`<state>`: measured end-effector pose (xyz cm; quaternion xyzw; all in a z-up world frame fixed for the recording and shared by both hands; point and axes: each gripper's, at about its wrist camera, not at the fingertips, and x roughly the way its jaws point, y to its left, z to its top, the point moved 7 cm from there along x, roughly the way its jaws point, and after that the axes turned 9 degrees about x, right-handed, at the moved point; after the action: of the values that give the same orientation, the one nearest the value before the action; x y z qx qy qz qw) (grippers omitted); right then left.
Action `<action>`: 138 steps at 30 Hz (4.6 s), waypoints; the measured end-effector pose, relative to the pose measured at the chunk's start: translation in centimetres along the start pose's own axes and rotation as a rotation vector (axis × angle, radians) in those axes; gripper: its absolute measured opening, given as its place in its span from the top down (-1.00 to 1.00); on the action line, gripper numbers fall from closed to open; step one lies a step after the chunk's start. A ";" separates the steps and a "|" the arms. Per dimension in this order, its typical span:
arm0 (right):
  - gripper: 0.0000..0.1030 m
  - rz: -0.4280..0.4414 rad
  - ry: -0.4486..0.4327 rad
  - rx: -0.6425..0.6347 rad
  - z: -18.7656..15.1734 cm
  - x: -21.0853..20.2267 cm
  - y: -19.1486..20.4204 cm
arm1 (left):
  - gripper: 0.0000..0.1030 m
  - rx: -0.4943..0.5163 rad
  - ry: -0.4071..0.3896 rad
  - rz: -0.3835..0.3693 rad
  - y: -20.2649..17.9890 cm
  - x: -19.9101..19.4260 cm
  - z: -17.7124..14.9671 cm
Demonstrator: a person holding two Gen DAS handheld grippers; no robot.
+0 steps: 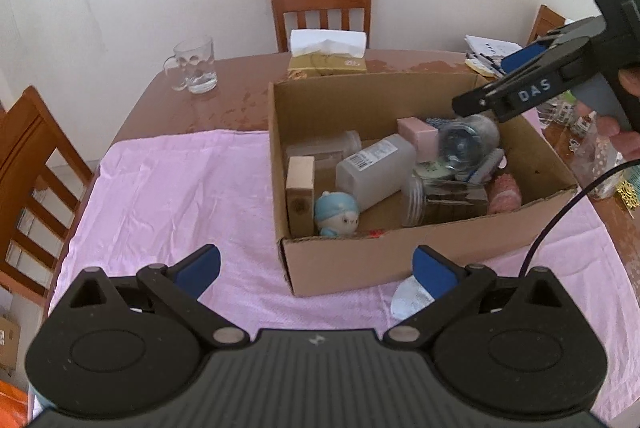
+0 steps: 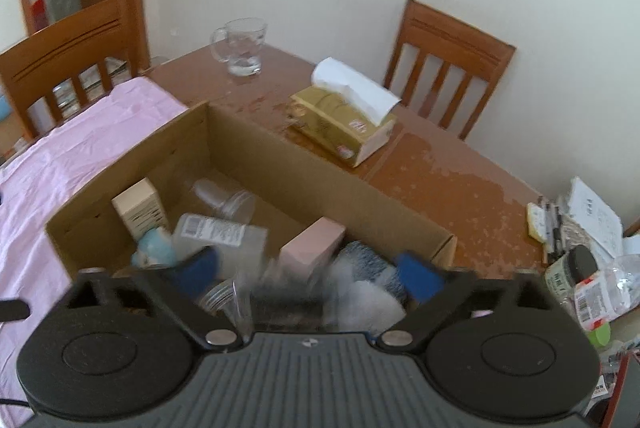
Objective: Organize objects
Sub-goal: 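Lower the clear clip jar into the box and open the right tool, then move left tool to the white knit cap while right tool moves to the C&S tissue pack, then grasp the white knit cap with left tool while right tool grasps the C&S tissue pack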
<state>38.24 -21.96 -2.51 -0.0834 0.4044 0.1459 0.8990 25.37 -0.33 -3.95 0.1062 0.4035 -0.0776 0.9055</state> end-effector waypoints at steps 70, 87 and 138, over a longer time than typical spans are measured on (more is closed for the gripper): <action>-1.00 -0.253 0.324 0.544 -18.7 0.4 9.8 | -0.98 0.124 0.125 -0.111 4.8 4.7 -6.8; -1.00 -0.268 0.314 0.526 -22.6 -2.6 8.1 | -0.98 0.208 0.127 -0.193 -0.5 5.4 -5.9; -1.00 -0.118 0.227 0.345 -24.4 -2.1 3.6 | -0.99 0.176 0.129 -0.190 -9.1 10.2 -6.1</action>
<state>18.61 -25.49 -17.10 0.0322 0.5166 0.0112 0.8556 25.70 -8.06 -16.77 0.1513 0.4606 -0.1912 0.8535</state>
